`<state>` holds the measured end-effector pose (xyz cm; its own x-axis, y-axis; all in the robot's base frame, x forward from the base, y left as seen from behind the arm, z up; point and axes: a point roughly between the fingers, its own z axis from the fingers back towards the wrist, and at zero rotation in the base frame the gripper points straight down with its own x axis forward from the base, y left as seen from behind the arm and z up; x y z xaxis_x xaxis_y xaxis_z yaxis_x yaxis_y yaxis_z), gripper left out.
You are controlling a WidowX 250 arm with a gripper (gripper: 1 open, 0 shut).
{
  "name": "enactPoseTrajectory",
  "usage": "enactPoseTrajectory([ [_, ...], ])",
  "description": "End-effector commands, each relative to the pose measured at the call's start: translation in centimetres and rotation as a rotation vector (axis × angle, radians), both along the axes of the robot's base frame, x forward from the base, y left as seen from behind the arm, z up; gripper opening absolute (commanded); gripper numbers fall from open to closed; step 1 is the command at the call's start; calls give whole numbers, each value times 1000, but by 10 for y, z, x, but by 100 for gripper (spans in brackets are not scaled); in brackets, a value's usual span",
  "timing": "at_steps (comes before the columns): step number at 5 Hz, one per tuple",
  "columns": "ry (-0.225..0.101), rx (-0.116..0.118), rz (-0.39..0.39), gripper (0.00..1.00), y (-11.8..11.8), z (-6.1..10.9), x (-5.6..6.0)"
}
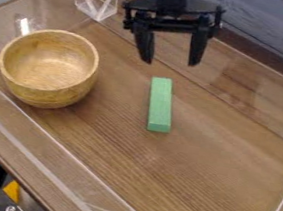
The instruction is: Put the green block in the brown bowl
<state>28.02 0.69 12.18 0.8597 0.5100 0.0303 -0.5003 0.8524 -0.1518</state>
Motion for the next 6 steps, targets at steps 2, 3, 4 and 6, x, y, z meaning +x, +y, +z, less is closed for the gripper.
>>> enactPoseTrajectory([
  [2,-28,42,21,100,7,-6,2],
  [3,-15,55,31,100,9,-17,3],
  [4,-5,66,43,100,10,-28,6],
  [6,8,77,70,100,10,-45,11],
])
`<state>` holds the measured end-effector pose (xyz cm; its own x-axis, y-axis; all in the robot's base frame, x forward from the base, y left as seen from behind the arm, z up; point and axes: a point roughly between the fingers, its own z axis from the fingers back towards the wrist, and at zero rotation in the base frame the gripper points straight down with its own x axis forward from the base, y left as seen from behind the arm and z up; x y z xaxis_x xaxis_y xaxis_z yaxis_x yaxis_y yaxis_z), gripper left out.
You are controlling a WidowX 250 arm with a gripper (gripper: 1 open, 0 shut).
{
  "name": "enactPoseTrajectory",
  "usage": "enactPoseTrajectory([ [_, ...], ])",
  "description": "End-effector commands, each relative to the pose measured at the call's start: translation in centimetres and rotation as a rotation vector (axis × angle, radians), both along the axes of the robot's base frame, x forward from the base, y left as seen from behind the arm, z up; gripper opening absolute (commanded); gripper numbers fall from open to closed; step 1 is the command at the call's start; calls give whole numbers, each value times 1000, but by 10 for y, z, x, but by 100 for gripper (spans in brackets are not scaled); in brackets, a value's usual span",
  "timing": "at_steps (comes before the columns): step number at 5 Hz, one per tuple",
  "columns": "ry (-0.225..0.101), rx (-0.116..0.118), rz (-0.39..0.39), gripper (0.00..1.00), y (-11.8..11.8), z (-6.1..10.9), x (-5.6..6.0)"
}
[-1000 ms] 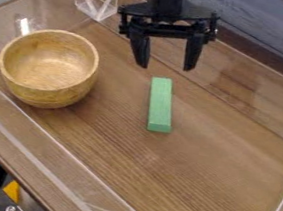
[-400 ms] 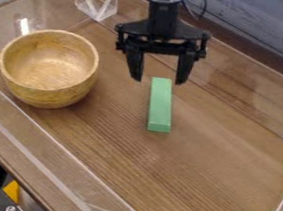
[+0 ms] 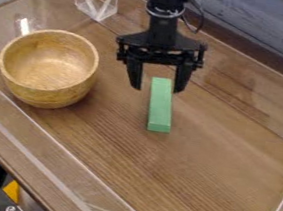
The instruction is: Put the green block in the brown bowl
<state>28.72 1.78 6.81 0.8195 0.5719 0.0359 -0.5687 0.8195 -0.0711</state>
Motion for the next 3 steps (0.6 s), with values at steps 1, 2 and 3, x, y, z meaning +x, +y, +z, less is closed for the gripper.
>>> enactPoseTrajectory([
  [1,-25,11,3,100,-2,1,6],
  [2,-18,16,12,100,-2,-6,7],
  [3,-14,23,22,100,-4,-15,8],
])
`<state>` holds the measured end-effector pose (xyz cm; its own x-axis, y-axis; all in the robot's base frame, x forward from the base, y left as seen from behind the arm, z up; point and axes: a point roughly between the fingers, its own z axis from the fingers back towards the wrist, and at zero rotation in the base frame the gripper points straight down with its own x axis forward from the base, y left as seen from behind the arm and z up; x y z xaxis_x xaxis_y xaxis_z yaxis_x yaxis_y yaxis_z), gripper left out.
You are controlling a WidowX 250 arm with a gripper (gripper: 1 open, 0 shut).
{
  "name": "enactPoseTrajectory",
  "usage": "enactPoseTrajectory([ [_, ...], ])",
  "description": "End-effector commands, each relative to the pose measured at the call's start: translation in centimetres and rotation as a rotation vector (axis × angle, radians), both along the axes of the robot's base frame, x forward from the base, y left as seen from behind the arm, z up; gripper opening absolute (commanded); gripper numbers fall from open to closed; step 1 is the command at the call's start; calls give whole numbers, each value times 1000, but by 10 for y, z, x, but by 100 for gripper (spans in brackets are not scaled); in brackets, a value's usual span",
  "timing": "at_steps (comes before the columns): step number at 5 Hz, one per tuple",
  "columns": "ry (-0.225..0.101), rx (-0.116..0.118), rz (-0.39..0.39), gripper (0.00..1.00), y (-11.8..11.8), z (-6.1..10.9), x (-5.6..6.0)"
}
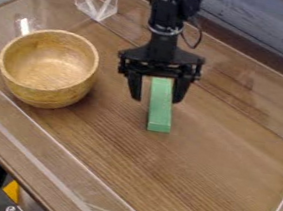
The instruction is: Put the green block in the brown bowl
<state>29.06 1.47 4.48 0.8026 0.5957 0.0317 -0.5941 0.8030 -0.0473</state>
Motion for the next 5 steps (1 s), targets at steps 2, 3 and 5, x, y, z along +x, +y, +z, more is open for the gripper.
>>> enactPoseTrajectory([
  [2,-22,16,8,100,-2,-7,6],
  [3,-21,16,11,0,-2,-9,6],
  [5,-12,8,13,0,0,-2,2],
])
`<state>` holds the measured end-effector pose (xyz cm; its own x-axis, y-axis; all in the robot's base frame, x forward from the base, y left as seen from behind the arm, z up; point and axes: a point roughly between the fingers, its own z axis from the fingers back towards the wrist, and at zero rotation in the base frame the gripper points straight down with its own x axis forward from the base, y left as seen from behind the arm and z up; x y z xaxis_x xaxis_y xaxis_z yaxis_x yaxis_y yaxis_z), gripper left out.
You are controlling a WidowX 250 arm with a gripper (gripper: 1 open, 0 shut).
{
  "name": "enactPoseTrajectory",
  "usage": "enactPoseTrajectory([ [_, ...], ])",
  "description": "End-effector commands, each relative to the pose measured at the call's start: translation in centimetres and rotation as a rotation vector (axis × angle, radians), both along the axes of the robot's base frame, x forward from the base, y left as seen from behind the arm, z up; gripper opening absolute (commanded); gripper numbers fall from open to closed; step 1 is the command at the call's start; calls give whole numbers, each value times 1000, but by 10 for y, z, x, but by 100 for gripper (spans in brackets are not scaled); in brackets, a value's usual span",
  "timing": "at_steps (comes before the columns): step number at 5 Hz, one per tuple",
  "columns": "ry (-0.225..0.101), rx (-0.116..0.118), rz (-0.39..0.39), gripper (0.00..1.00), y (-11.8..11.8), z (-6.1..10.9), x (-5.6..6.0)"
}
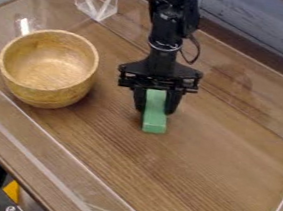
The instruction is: Put the green block in the brown bowl
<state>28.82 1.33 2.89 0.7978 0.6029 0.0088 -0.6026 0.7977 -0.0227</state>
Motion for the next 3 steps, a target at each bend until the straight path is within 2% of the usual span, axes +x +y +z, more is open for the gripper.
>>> enactPoseTrajectory([
  [1,-41,-4,6,0,2,19,3],
  [3,-32,-15,10,0,4,27,-1],
])
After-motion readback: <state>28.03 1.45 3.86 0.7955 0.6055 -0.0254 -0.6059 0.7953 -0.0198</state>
